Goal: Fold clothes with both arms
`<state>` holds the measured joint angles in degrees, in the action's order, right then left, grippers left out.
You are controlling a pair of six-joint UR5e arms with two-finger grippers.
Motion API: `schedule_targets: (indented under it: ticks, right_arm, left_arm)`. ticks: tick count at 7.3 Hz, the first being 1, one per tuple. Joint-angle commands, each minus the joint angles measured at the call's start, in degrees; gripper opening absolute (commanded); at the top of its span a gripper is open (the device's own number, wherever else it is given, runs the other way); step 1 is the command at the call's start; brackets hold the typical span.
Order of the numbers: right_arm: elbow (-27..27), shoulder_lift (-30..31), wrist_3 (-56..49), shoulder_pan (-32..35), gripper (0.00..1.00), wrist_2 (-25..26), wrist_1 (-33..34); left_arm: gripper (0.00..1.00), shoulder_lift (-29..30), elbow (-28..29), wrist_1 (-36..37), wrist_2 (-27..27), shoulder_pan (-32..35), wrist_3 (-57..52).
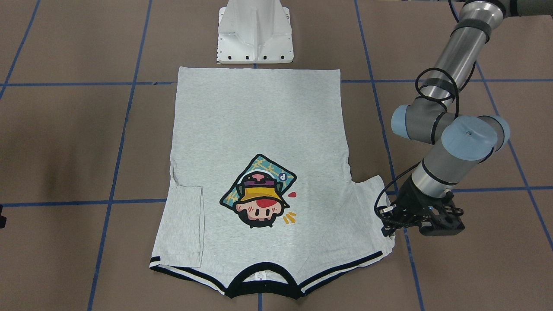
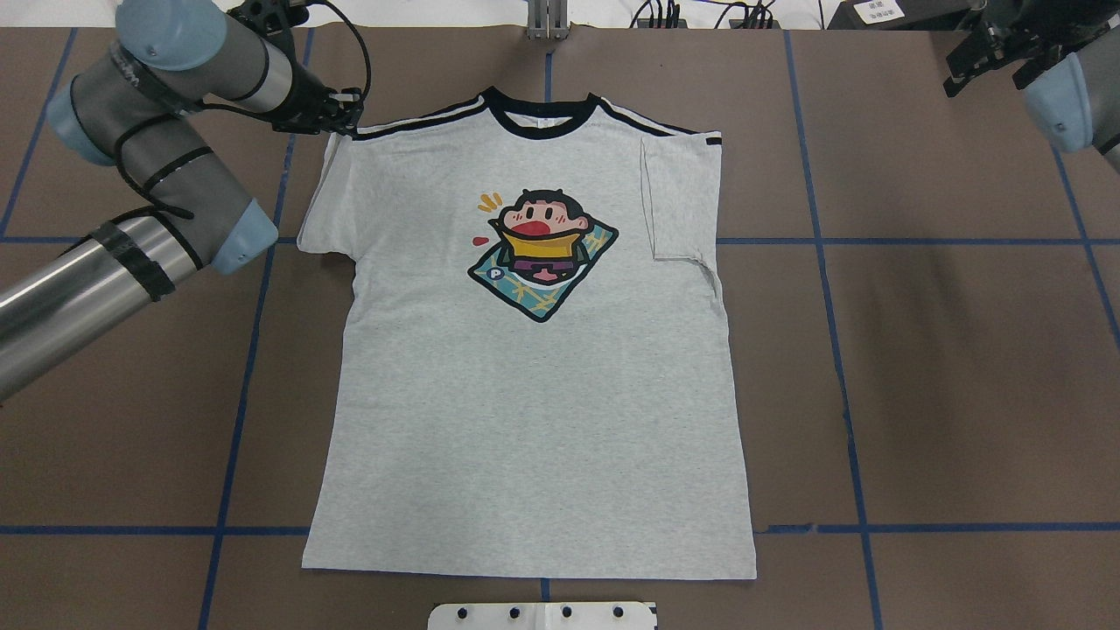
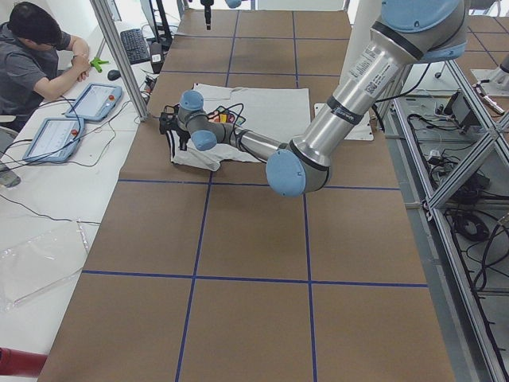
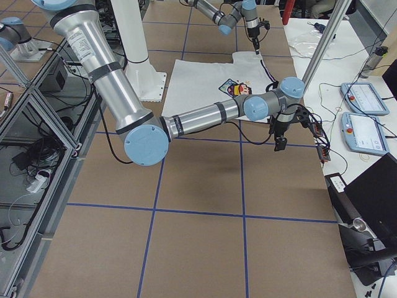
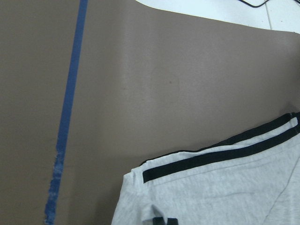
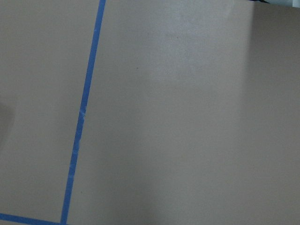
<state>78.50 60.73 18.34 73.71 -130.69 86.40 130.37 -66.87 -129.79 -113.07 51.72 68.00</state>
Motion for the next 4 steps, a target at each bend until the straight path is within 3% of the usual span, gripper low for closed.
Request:
schedule_targets:
  ticks: [1,4]
  right_arm:
    - [0.0,0.0,0.0,-0.1,1.0,0.0,-0.1]
    - [-0.2,0.0,0.0,-0.2,1.0,0.0,-0.4]
  left_arm:
    - [0.0,7.2,5.1,1.7,5.3,-5.1,6.7]
    - [0.0,13.5,13.5,1.6,10.2,-7.8,9.1]
